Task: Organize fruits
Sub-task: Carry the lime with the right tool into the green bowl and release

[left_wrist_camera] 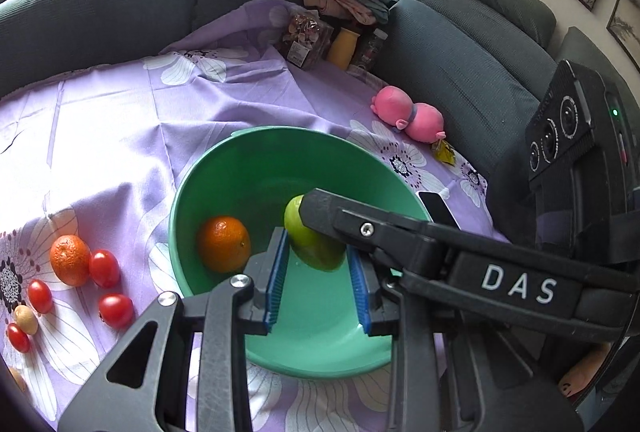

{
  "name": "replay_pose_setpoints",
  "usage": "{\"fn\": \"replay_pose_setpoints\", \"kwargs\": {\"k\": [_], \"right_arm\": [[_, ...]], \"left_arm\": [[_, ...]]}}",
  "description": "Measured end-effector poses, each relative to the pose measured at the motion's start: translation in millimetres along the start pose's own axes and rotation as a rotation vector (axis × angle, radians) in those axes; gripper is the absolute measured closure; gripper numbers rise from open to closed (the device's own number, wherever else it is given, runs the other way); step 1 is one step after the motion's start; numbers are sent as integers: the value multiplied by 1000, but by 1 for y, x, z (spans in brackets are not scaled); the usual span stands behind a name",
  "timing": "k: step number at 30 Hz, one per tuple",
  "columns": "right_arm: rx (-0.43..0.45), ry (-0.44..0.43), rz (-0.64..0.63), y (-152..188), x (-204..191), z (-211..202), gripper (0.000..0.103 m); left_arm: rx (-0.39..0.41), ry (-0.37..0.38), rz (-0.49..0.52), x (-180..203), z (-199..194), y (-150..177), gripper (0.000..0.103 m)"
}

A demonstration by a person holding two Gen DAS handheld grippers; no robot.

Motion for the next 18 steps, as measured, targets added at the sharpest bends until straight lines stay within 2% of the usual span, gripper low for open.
{"fn": "replay_pose_setpoints", "kwargs": {"k": [18], "right_arm": [[-67, 67, -6, 4, 0, 15, 68]], "left_arm": [[-48, 15, -65, -10, 12, 8, 77]]}}
Point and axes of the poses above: each gripper's, at about its wrist camera, not at the fingertips, and z roughly the way its jaws point, x to its right, y to its underside, the point moved 2 cm from there along z, roughly the way its jaws point, and after that the axes turned 3 degrees about y, right-handed, at the moved point
